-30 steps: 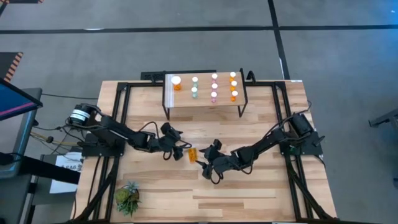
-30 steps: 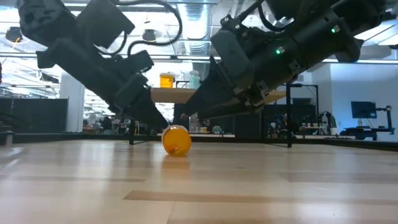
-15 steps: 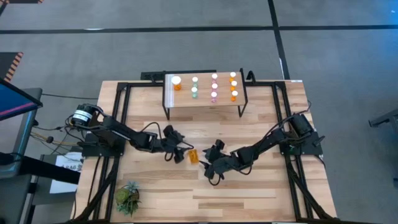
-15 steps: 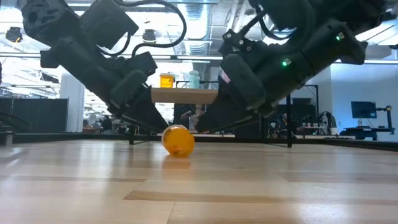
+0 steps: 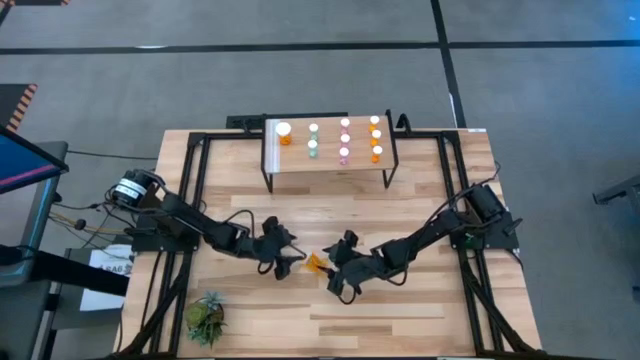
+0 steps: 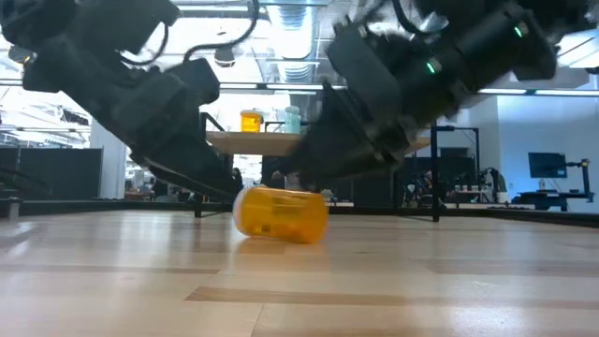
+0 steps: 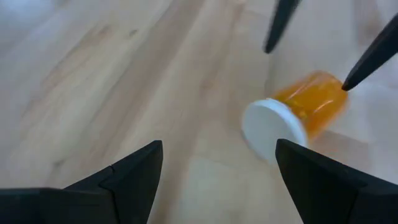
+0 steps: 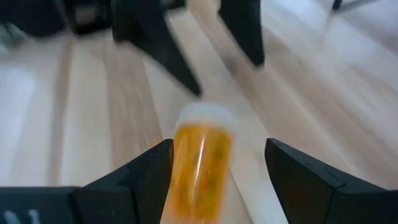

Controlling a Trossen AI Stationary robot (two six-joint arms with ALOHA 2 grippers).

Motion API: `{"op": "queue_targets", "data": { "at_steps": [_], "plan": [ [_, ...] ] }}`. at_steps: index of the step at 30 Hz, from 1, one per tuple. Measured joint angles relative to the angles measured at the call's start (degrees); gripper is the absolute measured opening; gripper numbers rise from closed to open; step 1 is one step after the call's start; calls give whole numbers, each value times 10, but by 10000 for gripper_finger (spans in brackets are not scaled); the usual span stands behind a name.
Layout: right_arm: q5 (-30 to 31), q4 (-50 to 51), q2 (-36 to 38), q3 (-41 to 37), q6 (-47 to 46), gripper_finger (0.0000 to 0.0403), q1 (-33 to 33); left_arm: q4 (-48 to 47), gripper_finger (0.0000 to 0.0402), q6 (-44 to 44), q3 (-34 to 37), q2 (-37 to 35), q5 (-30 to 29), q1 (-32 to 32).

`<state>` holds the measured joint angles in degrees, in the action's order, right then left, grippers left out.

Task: Pick and place medicine bottles onto shelf by color
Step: Put the large orange pill bottle on the shelf aligned with the other large orange pill bottle

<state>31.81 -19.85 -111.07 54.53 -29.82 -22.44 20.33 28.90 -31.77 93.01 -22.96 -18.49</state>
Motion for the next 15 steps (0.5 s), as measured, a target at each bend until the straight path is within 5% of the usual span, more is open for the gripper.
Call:
{"op": "queue_targets", "data": {
  "at_steps": [15],
  "plan": [
    [-32,162,1,82,31,276,-18,2,300,9,0,0,-33,-22]
  ]
}}
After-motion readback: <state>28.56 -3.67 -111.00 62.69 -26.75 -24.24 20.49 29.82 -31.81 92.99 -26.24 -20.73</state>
